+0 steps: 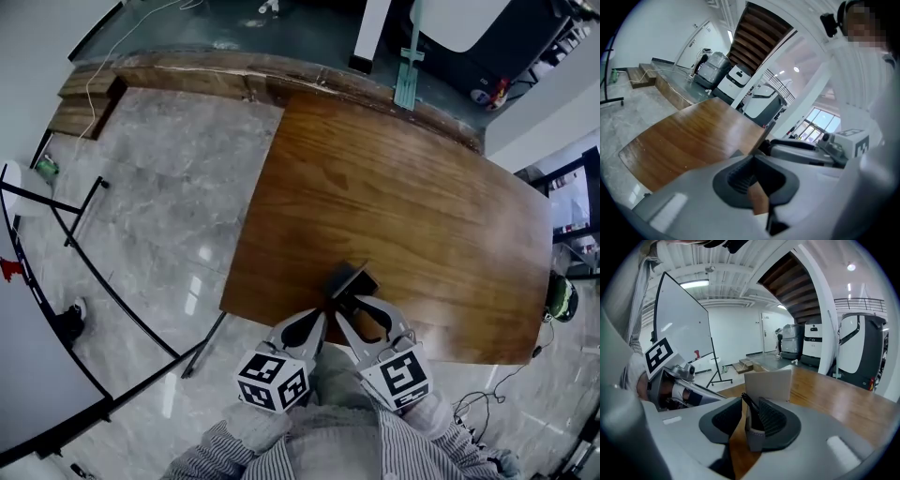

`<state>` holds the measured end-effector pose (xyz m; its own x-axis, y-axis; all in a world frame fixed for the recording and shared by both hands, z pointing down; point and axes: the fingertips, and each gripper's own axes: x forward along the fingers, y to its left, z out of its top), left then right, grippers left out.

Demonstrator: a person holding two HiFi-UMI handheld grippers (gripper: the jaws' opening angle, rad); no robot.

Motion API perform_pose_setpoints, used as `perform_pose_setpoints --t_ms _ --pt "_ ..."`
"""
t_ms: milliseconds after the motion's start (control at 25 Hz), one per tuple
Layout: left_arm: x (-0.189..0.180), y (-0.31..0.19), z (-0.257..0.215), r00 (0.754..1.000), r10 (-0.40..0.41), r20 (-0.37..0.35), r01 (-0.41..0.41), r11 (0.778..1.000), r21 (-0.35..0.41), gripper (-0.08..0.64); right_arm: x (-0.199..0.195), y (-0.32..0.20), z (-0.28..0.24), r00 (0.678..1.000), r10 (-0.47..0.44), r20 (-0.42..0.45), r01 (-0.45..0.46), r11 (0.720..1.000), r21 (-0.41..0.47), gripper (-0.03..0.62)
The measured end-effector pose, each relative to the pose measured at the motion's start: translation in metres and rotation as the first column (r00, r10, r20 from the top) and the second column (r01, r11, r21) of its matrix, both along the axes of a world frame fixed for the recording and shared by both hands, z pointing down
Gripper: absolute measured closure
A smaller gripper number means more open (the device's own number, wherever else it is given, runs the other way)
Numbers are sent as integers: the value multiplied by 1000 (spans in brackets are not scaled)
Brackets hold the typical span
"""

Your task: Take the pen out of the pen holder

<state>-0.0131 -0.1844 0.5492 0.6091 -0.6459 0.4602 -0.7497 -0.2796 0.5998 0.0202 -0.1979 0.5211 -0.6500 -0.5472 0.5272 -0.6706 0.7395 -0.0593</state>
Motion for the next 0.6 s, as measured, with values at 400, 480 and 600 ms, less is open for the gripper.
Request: perform_pose_setpoints --t_ms 400,480,600 --pt "-12 -2 14 999 -35 -26 34 999 -31 552 -10 -6 14 999 6 -37 -6 1000 0 474" --pt "-12 -2 14 999 -35 -29 34 999 -31 552 -9 -7 16 997 3 -75 -1 1000 19 476" --pt "-15 -2 12 999 -33 -32 32 999 -29 552 -8 -9 15 993 -5 -119 12 998 54 492"
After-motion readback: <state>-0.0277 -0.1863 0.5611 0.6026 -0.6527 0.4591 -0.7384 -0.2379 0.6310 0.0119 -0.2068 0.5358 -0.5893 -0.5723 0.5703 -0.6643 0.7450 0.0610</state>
